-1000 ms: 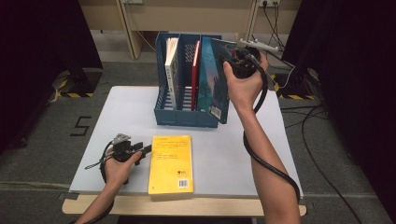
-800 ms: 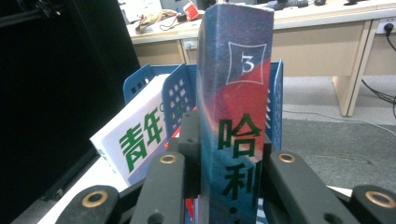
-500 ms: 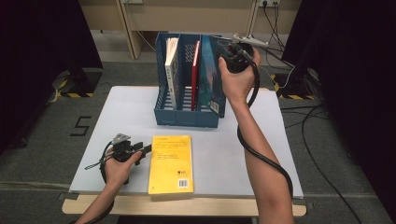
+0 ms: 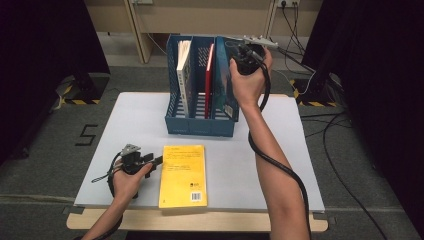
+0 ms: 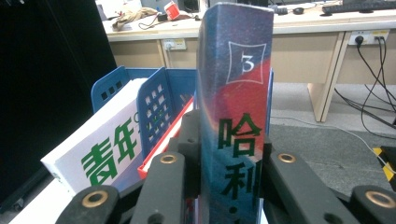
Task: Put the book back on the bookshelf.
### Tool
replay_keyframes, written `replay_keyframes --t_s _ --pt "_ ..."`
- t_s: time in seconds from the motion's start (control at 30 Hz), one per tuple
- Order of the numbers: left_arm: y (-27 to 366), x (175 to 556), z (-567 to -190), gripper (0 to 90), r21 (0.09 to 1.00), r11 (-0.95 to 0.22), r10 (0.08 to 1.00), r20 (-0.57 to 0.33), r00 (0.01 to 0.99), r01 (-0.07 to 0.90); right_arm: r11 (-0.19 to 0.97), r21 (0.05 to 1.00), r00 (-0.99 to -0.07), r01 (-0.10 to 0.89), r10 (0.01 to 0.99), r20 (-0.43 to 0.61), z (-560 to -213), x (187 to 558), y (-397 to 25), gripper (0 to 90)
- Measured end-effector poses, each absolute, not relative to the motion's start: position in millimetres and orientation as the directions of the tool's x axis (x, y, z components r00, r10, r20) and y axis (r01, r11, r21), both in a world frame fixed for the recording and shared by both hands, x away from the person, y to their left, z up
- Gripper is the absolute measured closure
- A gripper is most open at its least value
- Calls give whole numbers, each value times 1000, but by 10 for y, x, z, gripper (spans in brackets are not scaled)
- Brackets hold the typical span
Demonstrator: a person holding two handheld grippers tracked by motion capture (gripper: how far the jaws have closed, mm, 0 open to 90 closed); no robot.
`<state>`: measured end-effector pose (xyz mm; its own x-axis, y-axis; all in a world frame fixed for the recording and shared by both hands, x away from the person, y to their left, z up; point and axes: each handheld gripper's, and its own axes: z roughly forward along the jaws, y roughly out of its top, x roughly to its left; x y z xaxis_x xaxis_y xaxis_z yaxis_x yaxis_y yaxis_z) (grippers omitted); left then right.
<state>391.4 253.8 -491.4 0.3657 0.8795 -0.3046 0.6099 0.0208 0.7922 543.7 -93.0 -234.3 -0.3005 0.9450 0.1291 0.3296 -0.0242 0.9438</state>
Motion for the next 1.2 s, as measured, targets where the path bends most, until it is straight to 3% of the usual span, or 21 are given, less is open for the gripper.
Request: replay_keyframes --t_s 1.2 --pt "2568 3915 -4910 493 793 25 882 -304 359 609 -38 949 -240 313 964 118 -2627 5827 -768 751"
